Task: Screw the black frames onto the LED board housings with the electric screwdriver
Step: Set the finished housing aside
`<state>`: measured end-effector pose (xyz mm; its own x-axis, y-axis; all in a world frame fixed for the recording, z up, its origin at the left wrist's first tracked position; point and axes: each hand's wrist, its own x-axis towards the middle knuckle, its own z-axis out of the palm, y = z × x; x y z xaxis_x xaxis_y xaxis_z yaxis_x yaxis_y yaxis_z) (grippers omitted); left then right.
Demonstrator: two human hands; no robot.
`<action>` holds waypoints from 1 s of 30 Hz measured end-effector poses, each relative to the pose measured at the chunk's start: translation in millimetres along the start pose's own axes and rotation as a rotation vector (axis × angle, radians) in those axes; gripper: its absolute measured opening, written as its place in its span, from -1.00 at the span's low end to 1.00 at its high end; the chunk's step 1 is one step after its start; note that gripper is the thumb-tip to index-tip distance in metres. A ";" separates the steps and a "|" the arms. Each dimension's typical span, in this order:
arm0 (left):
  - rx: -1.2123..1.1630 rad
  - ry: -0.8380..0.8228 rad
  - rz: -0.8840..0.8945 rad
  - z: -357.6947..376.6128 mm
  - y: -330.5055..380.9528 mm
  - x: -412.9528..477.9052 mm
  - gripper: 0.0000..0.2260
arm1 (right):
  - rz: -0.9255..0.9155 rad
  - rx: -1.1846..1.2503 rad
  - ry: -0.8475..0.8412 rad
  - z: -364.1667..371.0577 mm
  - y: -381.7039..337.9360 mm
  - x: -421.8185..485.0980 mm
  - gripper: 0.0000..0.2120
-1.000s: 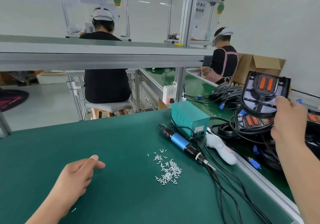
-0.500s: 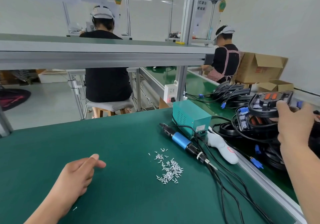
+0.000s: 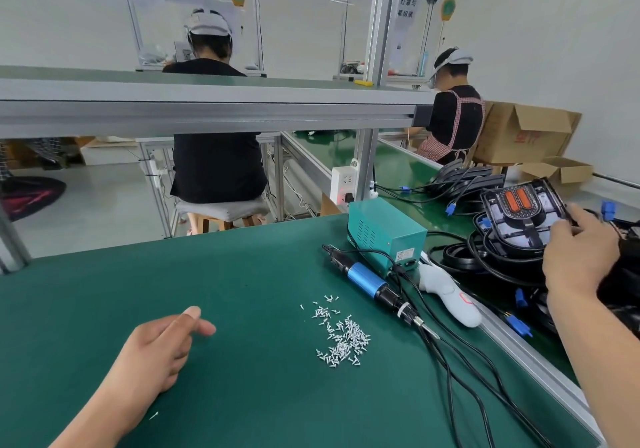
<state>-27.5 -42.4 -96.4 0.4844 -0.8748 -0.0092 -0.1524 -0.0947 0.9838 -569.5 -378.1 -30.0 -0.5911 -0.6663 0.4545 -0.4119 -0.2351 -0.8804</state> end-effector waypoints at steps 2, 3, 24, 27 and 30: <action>-0.004 0.002 0.000 0.3 0.8 -0.1 -0.65 | 0.011 0.030 0.016 2.3 0.1 0.1 -0.47; -0.007 0.003 0.000 0.7 1.3 0.0 -0.65 | 0.019 0.042 0.021 3.7 -0.2 0.4 -0.48; -0.018 -0.014 -0.007 1.2 3.7 -1.0 -0.65 | -0.460 -0.599 -0.075 -7.8 -19.2 -29.4 -0.47; -0.018 -0.015 -0.004 0.3 3.2 -0.2 -0.64 | -0.520 -0.629 -0.085 -8.3 -23.7 -32.1 -0.41; -0.018 -0.019 -0.002 0.1 2.9 0.2 -0.62 | -0.518 -0.690 -0.137 -7.6 -29.4 -35.8 -0.26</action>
<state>-28.0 -42.9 -93.6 0.4682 -0.8835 -0.0139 -0.1365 -0.0879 0.9867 -541.4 -341.9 -19.4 -0.1431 -0.6840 0.7153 -0.9598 -0.0804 -0.2689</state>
